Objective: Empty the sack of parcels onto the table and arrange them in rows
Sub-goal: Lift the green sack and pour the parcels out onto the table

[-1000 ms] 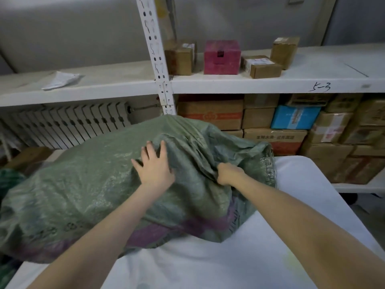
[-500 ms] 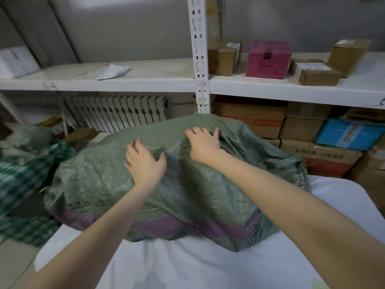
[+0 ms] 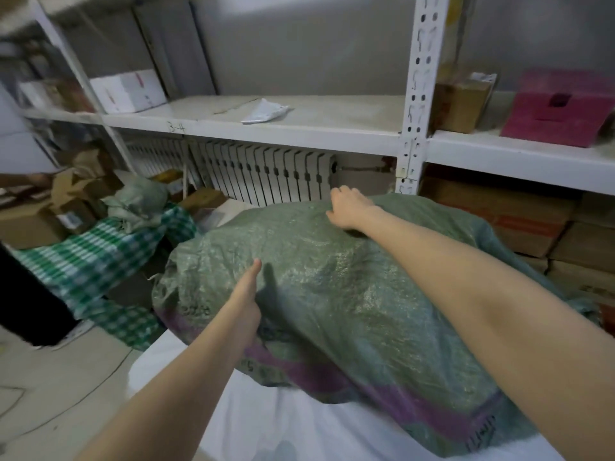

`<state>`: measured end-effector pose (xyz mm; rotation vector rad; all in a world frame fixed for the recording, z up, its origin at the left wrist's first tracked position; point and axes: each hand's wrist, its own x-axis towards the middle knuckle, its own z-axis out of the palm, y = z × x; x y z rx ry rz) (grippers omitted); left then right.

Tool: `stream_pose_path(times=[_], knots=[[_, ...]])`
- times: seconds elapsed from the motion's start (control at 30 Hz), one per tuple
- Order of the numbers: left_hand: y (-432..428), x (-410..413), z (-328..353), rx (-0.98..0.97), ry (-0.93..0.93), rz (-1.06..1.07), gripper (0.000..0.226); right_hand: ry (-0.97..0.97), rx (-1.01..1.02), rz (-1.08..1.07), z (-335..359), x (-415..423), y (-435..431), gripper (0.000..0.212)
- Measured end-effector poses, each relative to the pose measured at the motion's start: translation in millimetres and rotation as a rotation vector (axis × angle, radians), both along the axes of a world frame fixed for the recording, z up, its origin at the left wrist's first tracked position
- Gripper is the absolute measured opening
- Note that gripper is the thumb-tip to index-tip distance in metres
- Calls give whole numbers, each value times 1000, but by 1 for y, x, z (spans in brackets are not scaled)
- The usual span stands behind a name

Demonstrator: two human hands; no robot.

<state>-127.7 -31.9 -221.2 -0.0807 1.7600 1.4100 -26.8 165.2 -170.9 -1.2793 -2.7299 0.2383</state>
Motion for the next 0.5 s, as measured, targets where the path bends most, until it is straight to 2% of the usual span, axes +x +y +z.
stream_pose_path(times=[0.07, 0.3, 0.43, 0.5], knots=[[5, -10, -6, -17, -19, 17, 81, -43, -22, -7, 2, -15, 11, 49], [21, -45, -39, -77, -92, 72, 88, -140, -198, -17, -10, -65, 34, 73], [28, -57, -45, -120, -44, 18, 73, -179, -220, -104, -21, -98, 36, 79], [32, -64, -49, -170, -13, -10, 64, -109, -276, -138, -26, -111, 35, 74]])
